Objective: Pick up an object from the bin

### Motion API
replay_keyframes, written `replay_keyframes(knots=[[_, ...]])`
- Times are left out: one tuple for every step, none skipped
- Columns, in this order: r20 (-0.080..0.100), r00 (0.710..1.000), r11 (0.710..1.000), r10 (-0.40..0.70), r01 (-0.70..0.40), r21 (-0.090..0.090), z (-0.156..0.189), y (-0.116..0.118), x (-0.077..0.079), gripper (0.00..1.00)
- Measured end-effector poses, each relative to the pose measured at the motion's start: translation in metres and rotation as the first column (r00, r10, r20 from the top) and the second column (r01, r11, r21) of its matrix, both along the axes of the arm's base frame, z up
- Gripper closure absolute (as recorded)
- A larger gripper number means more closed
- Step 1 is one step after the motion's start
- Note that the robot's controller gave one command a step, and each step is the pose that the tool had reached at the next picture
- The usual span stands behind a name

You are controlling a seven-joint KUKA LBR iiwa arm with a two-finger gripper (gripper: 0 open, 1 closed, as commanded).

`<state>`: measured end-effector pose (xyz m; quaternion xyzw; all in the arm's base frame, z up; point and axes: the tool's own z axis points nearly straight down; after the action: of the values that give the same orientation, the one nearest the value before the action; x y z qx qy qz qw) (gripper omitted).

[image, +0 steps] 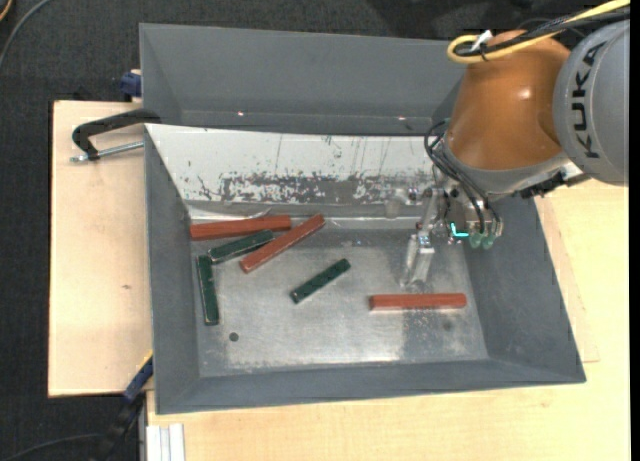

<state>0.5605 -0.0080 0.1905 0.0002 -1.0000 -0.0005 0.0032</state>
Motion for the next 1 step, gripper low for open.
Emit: replay_keyframes(knots=[[0.000, 1.000, 1.000, 0.005, -0.005, 0.001, -0.1210, 0.0111, 0.0112, 0.00]])
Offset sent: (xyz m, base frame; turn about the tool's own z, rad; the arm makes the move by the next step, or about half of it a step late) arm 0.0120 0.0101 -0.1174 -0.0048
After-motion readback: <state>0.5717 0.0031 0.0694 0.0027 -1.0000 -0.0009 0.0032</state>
